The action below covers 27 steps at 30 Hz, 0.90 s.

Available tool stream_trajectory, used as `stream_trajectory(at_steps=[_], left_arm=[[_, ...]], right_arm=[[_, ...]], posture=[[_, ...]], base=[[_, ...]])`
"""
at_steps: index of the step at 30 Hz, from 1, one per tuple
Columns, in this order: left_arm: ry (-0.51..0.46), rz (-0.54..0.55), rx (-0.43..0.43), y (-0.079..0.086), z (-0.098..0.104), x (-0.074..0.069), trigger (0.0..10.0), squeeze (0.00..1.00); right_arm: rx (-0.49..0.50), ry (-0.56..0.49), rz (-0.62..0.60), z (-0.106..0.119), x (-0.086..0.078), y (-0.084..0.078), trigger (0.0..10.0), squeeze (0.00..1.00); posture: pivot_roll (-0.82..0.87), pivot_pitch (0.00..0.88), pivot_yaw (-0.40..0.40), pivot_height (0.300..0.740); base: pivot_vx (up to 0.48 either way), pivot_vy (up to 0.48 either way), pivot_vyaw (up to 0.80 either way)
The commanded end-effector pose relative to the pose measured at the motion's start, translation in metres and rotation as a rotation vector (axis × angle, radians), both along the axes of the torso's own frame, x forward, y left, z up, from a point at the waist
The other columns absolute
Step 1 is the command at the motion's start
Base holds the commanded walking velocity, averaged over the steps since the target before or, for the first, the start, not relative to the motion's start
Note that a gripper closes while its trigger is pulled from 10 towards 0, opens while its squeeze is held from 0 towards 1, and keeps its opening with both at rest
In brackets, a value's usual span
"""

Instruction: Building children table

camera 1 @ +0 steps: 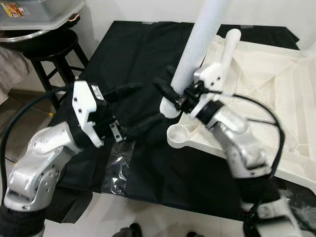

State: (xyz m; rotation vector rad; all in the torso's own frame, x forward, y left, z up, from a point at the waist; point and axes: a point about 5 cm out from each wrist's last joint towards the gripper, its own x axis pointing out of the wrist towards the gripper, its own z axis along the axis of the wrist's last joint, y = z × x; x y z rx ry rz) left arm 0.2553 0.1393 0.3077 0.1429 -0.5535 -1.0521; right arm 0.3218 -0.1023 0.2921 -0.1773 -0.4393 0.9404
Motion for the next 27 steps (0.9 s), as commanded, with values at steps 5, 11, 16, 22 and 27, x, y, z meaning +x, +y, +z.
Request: stream_trajectory(at_steps=[5,11,16,22,27], left_arm=[[0.001,-0.279,0.012,-0.005,0.022,-0.014,10.0,1.00],[-0.048,-0.331,0.103,-0.006,0.036,-0.008,10.0,1.00],[-0.050,-0.338,0.142,-0.009,0.040,0.001,10.0,1.00],[-0.015,-0.283,0.171,-0.015,0.041,0.022,10.0,0.00],[-0.001,-0.227,0.141,-0.010,0.041,0.032,10.0,0.00]], right_arm=[[-0.169,0.008,0.190,-0.013,-0.006,0.009,10.0,0.00],[-0.202,-0.006,0.268,-0.007,-0.006,0.012,10.0,0.00],[-0.236,-0.024,0.328,-0.005,-0.007,0.016,10.0,0.00],[-0.261,-0.054,0.391,0.000,-0.007,0.026,10.0,0.00],[-0.259,-0.059,0.396,0.000,-0.007,0.027,10.0,0.00]], posture=[[0.03,0.199,0.025,0.740],[0.02,0.182,0.025,0.740],[0.02,0.174,0.026,0.740],[0.02,0.169,0.029,0.740],[0.02,0.168,0.032,0.740]], base=[[0.000,0.000,0.00],[0.000,0.000,0.00],[0.000,0.000,0.00],[0.000,0.000,0.00],[0.000,0.000,0.00]])
